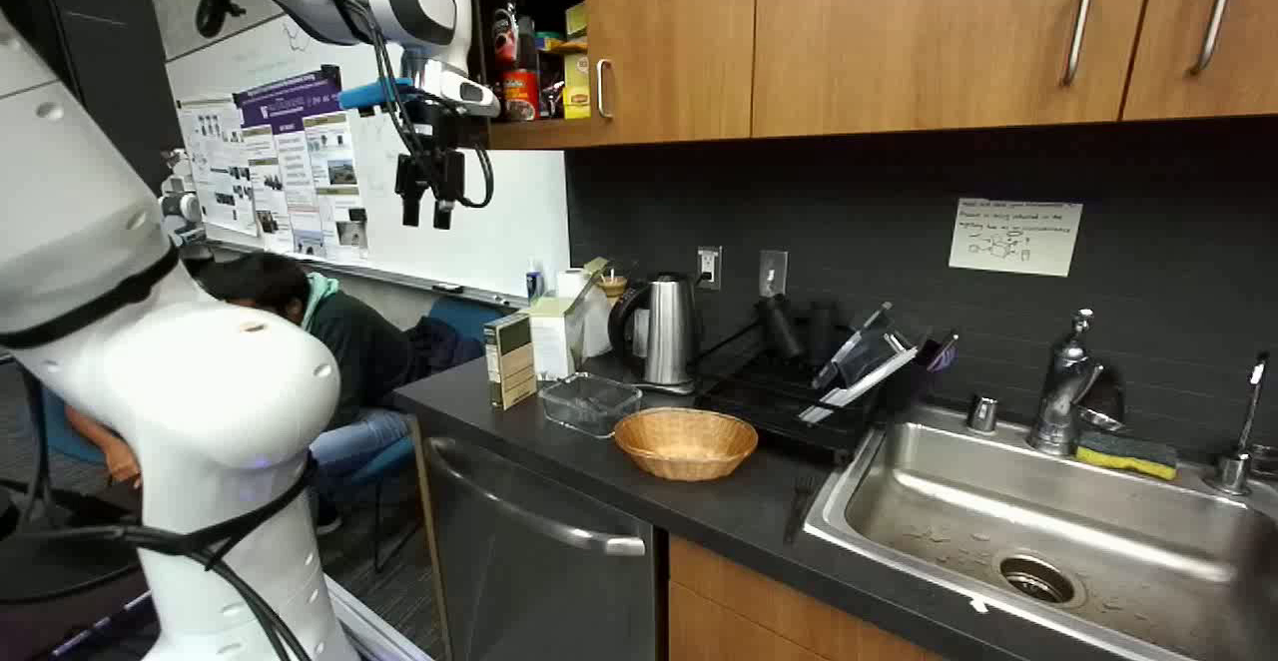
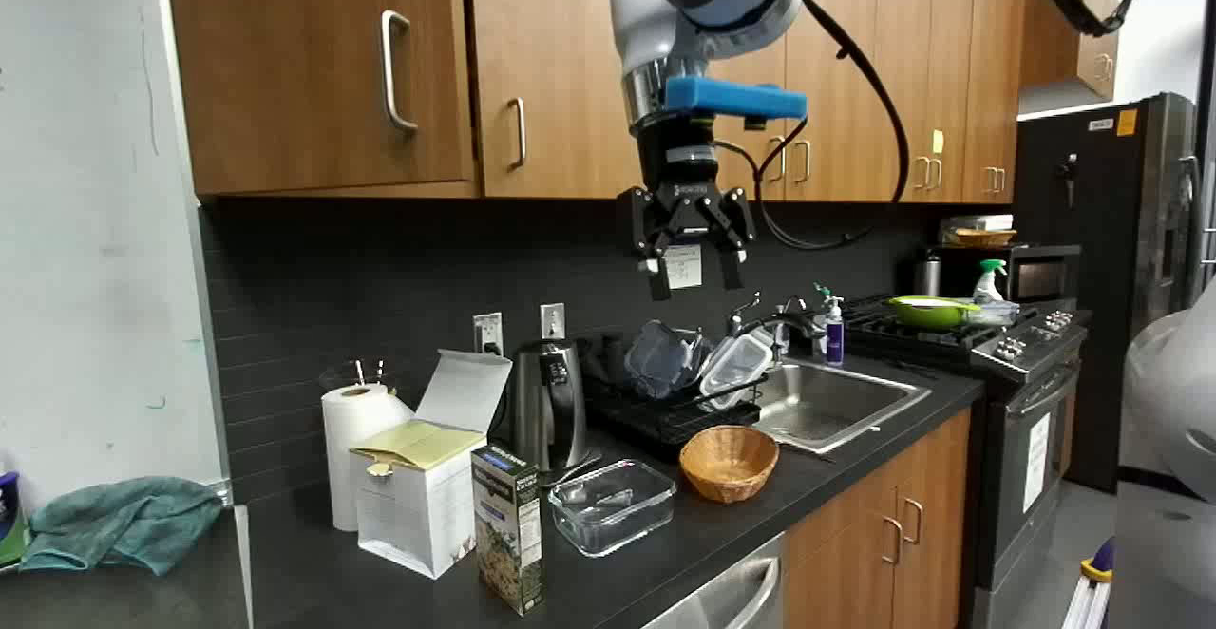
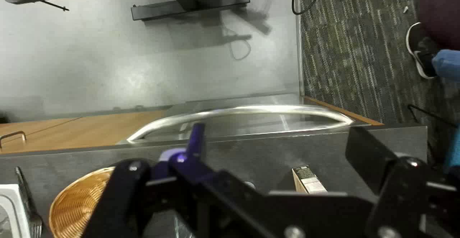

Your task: Close the top left cabinet door

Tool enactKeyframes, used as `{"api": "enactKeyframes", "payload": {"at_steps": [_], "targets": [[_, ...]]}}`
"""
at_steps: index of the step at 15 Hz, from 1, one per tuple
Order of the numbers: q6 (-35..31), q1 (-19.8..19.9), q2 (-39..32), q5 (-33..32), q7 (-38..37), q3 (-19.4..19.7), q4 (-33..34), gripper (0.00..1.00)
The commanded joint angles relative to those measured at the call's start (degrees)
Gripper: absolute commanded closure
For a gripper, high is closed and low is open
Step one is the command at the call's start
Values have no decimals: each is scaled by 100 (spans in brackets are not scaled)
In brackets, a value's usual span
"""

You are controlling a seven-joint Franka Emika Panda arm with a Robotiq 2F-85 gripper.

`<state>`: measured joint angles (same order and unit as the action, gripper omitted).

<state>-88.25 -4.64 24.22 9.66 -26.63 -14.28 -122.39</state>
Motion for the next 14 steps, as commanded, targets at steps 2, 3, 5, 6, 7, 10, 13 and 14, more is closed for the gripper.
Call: {"api": "enactKeyframes", "payload": {"at_steps": [2, 3, 5, 6, 7, 10, 13, 14], "targets": [[13, -27, -9, -10, -10, 23, 16, 0], [12, -27, -9, -10, -10, 23, 16, 0], [12, -27, -9, -10, -10, 23, 16, 0], [12, -27, -9, -10, -10, 23, 16, 0], [12, -27, -9, -10, -10, 23, 16, 0], [7, -49, -66, -30, -14, -17, 67, 0], [11, -69, -138, -70, -29, -62, 130, 0], [11, -83, -169, -81, -28, -78, 157, 0]]}}
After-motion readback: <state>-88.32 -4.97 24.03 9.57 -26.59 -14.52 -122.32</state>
